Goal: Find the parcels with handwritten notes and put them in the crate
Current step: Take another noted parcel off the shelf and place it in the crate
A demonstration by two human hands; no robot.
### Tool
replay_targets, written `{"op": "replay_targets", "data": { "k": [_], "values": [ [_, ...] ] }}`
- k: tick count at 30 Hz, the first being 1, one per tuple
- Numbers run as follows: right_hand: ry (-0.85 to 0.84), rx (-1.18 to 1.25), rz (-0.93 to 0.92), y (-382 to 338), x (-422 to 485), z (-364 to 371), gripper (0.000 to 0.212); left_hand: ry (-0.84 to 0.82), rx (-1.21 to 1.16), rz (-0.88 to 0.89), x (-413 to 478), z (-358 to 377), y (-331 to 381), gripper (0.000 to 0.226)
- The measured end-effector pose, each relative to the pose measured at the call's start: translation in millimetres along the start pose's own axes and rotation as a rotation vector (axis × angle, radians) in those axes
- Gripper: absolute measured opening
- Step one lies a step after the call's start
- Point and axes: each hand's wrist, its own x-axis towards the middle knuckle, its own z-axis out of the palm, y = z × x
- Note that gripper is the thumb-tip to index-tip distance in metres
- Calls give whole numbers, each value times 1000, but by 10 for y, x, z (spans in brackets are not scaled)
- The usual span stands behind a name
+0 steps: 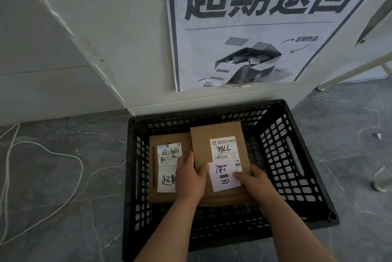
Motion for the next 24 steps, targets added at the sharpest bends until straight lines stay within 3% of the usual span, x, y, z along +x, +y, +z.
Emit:
{"op": "replay_targets", "data": {
  "k": [20,24],
  "values": [
    [29,-101,15,-43,129,10,53,169,60,9,-53,136,100,69],
    [38,-171,-79,-90,98,16,74,169,73,31,-99,135,150,54]
  ]
}}
